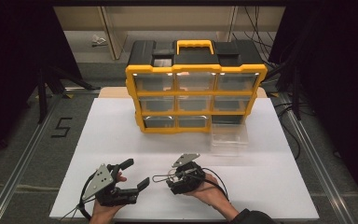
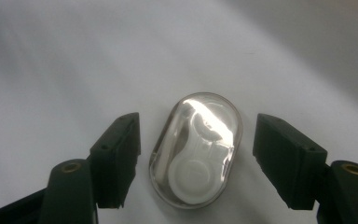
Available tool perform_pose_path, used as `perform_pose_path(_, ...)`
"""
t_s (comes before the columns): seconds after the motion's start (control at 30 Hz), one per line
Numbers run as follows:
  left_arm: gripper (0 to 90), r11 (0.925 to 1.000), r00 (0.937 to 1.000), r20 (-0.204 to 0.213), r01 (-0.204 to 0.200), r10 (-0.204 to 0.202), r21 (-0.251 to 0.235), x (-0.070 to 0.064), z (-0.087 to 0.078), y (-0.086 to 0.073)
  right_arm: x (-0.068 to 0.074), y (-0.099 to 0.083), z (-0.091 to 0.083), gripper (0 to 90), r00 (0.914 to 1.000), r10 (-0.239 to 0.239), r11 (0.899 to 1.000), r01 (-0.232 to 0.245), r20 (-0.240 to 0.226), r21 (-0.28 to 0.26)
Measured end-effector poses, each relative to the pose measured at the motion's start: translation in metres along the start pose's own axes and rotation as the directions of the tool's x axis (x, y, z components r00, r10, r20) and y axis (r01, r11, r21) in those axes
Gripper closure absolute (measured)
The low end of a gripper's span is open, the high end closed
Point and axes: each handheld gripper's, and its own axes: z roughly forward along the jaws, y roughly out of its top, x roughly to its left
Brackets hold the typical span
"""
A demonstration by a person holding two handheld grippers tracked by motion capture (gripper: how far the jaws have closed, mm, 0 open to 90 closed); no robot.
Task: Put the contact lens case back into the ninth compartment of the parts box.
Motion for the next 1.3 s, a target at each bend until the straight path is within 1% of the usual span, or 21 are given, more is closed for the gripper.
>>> perform_pose_path(0.03,13.8,1.0000,1.0000,-0.005,0.000,0.000,0.003,0.000,0.000,0.000,-0.001,0.000,0.001,33.9,1.0000,-0.003,1.000,0.003,0.000,-0.002)
perform_pose_path(0.1,13.8,0.9999,1.0000,-0.009,0.002,-0.002,0.010,0.001,0.001,0.000,-0.001,0.000,0.002,35.0,1.0000,0.006,1.000,-0.006,-0.001,0.005)
perform_pose_path(0.13,13.8,1.0000,0.9999,-0.010,0.002,-0.002,0.010,0.001,0.001,0.000,-0.001,-0.001,0.003,35.5,1.0000,-0.003,1.000,0.003,-0.002,0.004)
perform_pose_path(0.17,13.9,1.0000,0.9999,-0.012,0.001,-0.001,0.008,0.001,0.000,0.000,-0.001,-0.001,0.003,35.9,1.0000,0.005,1.000,-0.005,-0.001,0.009)
perform_pose_path(0.23,14.0,1.0000,0.9999,-0.013,0.001,-0.001,0.006,0.001,0.000,0.000,-0.002,-0.001,0.005,37.1,1.0000,-0.004,1.000,0.005,-0.002,0.011)
perform_pose_path(0.4,14.1,1.0000,0.9999,-0.014,-0.001,0.001,0.008,0.001,0.000,0.000,-0.003,-0.002,0.008,38.4,0.9999,-0.010,1.000,0.010,-0.004,0.019)
perform_pose_path(0.43,14.1,1.0000,0.9999,-0.014,-0.001,0.002,0.009,0.001,0.000,0.000,-0.002,-0.002,0.009,38.7,1.0000,0.003,1.000,-0.003,-0.003,0.024)
perform_pose_path(0.57,14.1,1.0000,0.9999,-0.015,0.001,-0.001,0.010,0.001,0.000,0.000,-0.002,-0.002,0.011,40.8,1.0000,0.001,1.000,-0.001,-0.008,0.026)
perform_pose_path(0.6,14.1,1.0000,0.9998,-0.018,0.001,-0.001,0.010,0.001,0.000,0.000,-0.002,-0.002,0.011,41.1,0.9999,-0.013,1.000,0.013,-0.006,0.025)
perform_pose_path(0.67,14.1,0.9999,0.9998,-0.019,0.001,-0.001,0.012,0.001,0.000,0.000,-0.001,-0.003,0.011,43.9,0.9998,-0.020,0.999,0.020,-0.001,0.027)
perform_pose_path(0.7,14.2,0.9999,0.9998,-0.019,0.001,-0.001,0.011,0.002,0.000,0.000,-0.001,-0.003,0.011,46.8,0.9996,-0.028,0.999,0.028,0.004,0.028)
perform_pose_path(0.73,14.2,0.9999,0.9998,-0.019,0.001,0.000,0.011,0.002,0.000,0.000,0.000,-0.003,0.010,49.2,0.9998,-0.018,0.999,0.018,0.012,0.029)
perform_pose_path(0.9,14.2,0.9999,0.9998,-0.018,0.000,0.001,0.013,0.001,0.001,0.000,0.000,-0.003,0.010,49.4,0.9997,-0.018,1.000,0.018,0.017,0.026)
perform_pose_path(0.93,14.2,0.9999,0.9998,-0.018,0.000,0.000,0.013,0.001,0.001,0.000,0.000,-0.004,0.010,49.5,0.9993,-0.032,0.999,0.032,0.018,0.020)
perform_pose_path(1.03,14.2,0.9999,0.9998,-0.018,0.001,-0.001,0.011,0.002,0.000,0.000,0.000,-0.003,0.010,49.5,0.9996,-0.020,1.000,0.020,0.021,0.022)
perform_pose_path(1.07,14.2,0.9999,0.9998,-0.018,0.002,-0.002,0.010,0.002,0.000,0.000,-0.003,-0.003,0.008,49.6,0.9995,-0.023,1.000,0.023,0.021,0.009)
perform_pose_path(1.1,14.2,0.9999,0.9998,-0.018,0.002,-0.002,0.010,0.002,0.000,0.000,-0.003,-0.003,0.008,49.6,0.9995,-0.023,1.000,0.023,0.021,0.009)
perform_pose_path(1.13,14.2,0.9999,0.9998,-0.018,0.001,-0.001,0.011,0.002,0.001,0.000,-0.003,-0.002,0.006,49.6,0.9997,-0.013,1.000,0.013,0.021,0.001)
perform_pose_path(1.3,14.2,0.9999,0.9998,-0.018,0.001,-0.001,0.011,0.002,0.000,0.000,-0.008,0.001,-0.003,49.6,0.9997,-0.001,0.999,0.002,0.025,-0.038)
